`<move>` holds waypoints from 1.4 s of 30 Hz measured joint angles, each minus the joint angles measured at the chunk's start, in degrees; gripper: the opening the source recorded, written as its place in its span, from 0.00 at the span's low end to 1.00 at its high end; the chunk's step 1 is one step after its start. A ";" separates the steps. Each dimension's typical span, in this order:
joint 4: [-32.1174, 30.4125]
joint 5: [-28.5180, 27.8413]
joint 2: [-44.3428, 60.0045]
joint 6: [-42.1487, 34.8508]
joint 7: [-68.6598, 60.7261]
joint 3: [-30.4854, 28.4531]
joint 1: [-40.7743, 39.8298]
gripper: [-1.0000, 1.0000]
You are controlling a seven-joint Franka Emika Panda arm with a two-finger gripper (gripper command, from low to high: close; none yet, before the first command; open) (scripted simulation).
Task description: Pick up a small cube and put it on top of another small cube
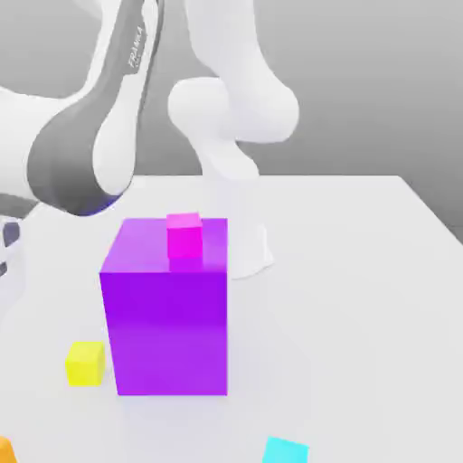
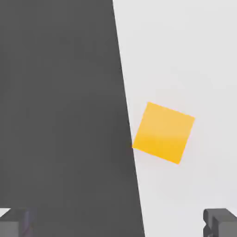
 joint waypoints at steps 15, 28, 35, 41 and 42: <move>2.60 3.55 12.37 5.98 4.80 -0.67 -1.59 0.00; -8.51 -1.57 -13.96 -9.13 -5.71 1.66 1.16 0.00; -15.52 -2.17 -28.43 -16.60 -15.21 2.86 4.25 0.00; -21.55 -1.87 -40.80 -22.95 -23.76 3.73 6.71 0.00; -22.55 -1.80 -42.86 -24.01 -25.18 3.80 7.23 0.00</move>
